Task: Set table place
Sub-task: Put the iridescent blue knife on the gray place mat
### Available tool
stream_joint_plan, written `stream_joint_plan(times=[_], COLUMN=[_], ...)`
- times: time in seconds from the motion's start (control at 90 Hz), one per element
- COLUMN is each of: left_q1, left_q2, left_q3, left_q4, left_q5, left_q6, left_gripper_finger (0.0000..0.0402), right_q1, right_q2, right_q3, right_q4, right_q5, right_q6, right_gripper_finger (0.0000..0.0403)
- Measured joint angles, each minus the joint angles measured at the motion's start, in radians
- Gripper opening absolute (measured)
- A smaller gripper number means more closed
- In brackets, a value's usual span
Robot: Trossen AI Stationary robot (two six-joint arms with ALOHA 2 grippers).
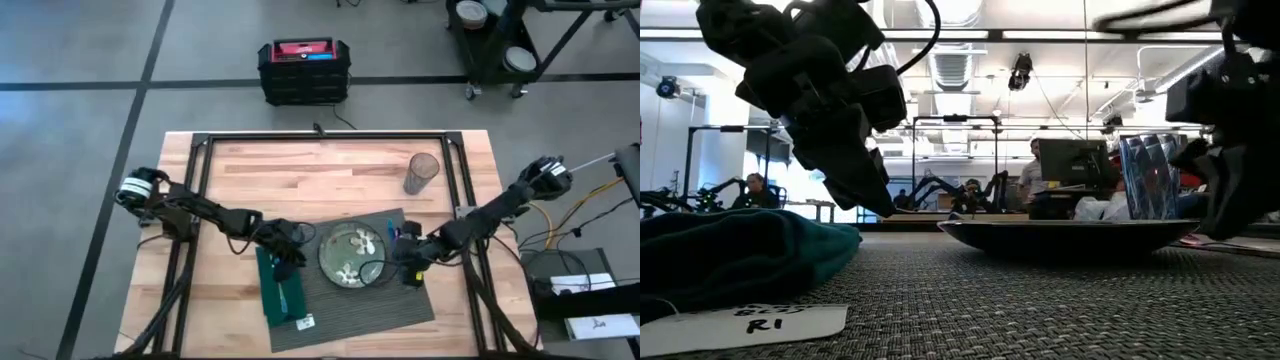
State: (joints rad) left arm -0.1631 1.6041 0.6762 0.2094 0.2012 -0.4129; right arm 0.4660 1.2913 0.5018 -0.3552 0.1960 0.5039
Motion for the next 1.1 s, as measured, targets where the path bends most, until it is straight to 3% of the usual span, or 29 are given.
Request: stream_joint_plan(times=[0.489, 0.956, 1.1], left_q1=[0.0, 0.0, 0.0], left_q2=[0.0, 0.0, 0.0], left_q3=[0.0, 0.0, 0.0], left_q4=[0.0, 0.0, 0.0], left_q5=[0.0, 0.0, 0.0], left_q6=[0.001, 0.003, 0.003], left_gripper_finger=[0.0076, 0.0076, 0.0076], right_q1=[-0.043, -0.048, -0.048], right_q2=[-0.012, 0.052, 0.026], right_q3=[-0.009, -0.007, 0.028], right_q4=[-0.023, 0.082, 0.02], right_q5=[-0.035, -0.019, -0.024], right_q6=[-0.052, -0.026, -0.03], right_gripper_finger=[0.0, 0.0, 0.0])
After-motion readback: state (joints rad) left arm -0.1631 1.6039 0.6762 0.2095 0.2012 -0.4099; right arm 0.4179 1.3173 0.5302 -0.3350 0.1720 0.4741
